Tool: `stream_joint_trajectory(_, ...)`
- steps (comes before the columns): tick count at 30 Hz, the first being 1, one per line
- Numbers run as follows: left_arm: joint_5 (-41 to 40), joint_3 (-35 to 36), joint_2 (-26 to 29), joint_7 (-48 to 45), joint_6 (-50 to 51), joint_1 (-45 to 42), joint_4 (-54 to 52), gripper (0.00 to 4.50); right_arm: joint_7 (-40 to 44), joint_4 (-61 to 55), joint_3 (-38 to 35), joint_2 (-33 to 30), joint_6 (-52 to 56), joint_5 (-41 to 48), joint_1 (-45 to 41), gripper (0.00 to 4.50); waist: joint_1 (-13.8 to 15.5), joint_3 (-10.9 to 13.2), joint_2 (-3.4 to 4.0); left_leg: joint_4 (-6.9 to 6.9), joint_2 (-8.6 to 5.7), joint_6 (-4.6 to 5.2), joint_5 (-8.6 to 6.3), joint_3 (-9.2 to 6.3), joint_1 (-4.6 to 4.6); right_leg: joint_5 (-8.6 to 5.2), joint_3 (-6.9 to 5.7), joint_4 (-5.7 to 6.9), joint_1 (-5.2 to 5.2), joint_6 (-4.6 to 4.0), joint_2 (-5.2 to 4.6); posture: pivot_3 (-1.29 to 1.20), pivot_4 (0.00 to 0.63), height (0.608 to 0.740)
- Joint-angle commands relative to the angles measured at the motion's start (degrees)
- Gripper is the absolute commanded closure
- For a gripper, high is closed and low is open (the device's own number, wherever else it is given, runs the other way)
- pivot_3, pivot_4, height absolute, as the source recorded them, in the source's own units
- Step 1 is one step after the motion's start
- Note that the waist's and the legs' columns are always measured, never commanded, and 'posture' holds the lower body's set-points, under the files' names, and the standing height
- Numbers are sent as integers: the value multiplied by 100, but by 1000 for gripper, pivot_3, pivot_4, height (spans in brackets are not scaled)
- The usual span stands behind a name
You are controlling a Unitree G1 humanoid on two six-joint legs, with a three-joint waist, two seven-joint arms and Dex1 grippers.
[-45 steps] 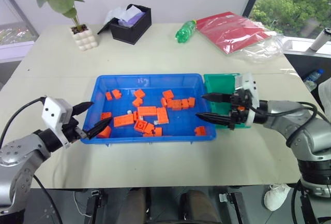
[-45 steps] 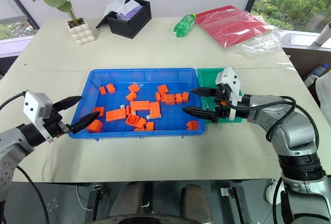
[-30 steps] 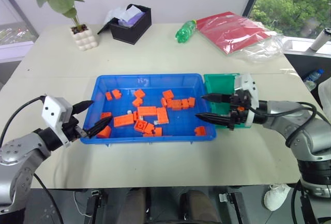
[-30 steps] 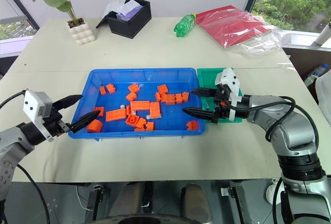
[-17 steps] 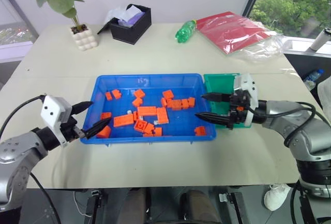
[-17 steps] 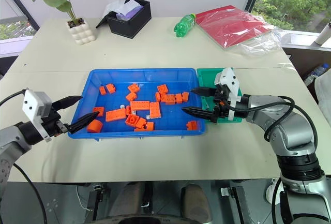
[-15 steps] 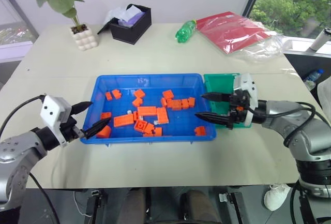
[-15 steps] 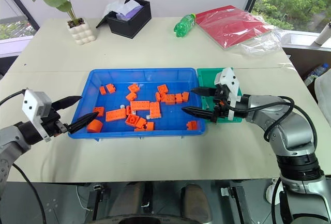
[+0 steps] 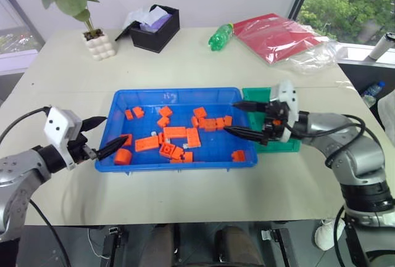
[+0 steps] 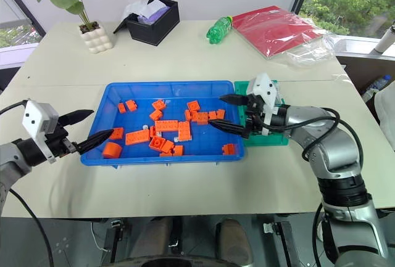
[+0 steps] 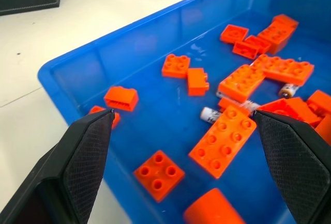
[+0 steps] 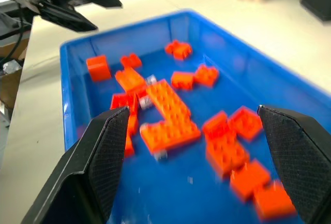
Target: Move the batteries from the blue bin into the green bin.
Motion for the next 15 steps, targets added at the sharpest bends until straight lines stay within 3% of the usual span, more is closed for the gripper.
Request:
stream_joint_trajectory(1,-65,172,193,-226,-31,-29,11,0,109,27,321,250,-304,-185,-442,430,-3,0,0,-3,0,0,0,0,0,0,0,0,-2,0,0,0,150,740)
stream_joint_trajectory(9,-196,321,511,-686,18,-51,180,0,535,972,1493,965,-1293,-1173,-1145,430,0,2,-1,-6,-2,0,0,0,0,0,-2,1,-4,0,0,0,150,740)
stream_joint_trajectory(15,-101,306,453,-650,-58,-62,152,0,703,2187,2126,1782,-2096,-1851,-1656,430,-67,4,-1,1,-2,-1,0,0,0,1,-3,21,-10,0,0,0,150,740)
